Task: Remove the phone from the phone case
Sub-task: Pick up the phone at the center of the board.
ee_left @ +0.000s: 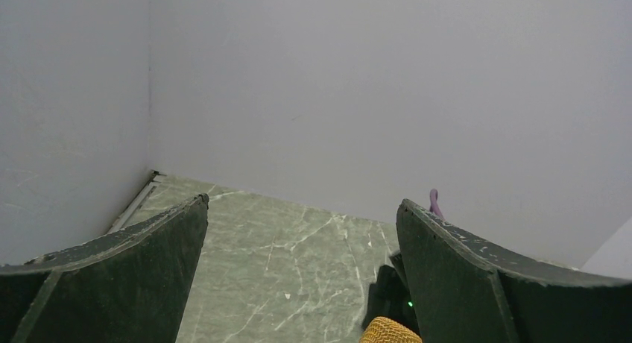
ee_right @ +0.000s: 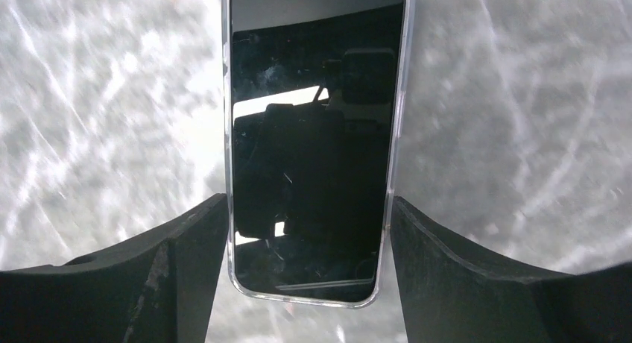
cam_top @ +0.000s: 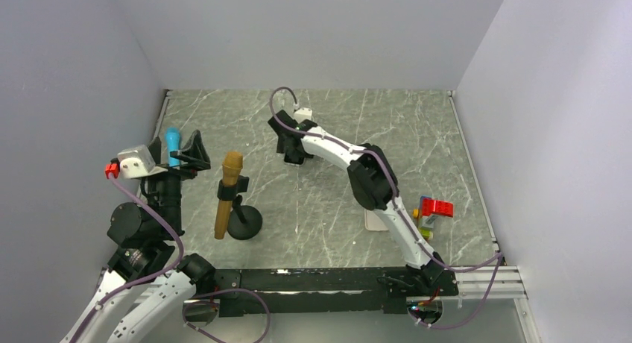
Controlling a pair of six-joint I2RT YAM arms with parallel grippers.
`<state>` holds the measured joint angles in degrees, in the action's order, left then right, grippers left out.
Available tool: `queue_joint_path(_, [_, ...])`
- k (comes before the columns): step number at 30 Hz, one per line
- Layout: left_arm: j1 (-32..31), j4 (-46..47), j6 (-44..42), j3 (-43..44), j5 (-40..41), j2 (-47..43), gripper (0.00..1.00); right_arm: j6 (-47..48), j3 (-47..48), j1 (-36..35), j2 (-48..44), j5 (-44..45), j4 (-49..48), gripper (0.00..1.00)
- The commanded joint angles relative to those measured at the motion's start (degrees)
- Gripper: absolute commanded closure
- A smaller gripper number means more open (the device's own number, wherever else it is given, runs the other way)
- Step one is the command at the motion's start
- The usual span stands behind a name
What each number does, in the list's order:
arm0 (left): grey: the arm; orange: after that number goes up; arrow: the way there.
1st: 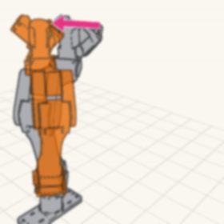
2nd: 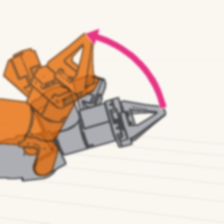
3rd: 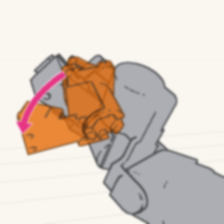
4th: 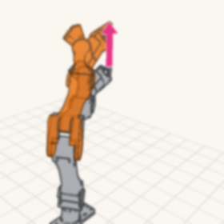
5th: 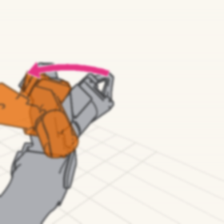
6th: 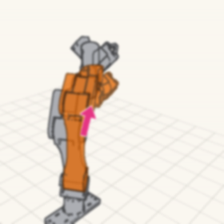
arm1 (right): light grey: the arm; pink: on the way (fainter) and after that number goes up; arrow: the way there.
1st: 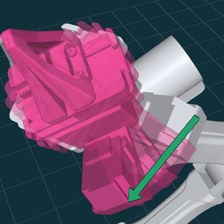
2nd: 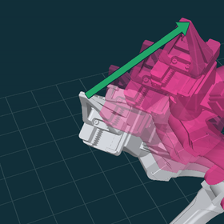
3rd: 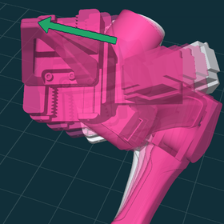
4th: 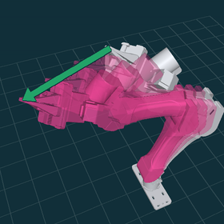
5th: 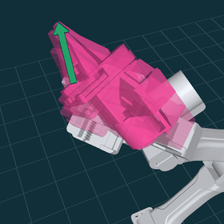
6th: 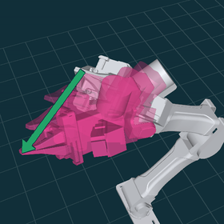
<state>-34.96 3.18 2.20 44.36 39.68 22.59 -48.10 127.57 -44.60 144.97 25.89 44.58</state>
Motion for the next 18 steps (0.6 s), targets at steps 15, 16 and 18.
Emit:
queue_joint_path(15, [0.2,-0.2,1.1,1.8,-1.8,1.4,0.01,-0.8,-32.7,-2.0,-13.6,-3.2,5.4,0.00])
queue_joint_path(16, [0.3,-0.3,1.2,1.9,-1.9,1.5,0.01,-0.4,-32.3,-1.5,-12.9,-4.4,4.9,0.00])
queue_joint_path(18, [0.3,-0.3,1.2,1.9,-2.1,1.5,0.01,0.2,-33.5,-0.1,-12.6,-6.2,2.5,0.00])
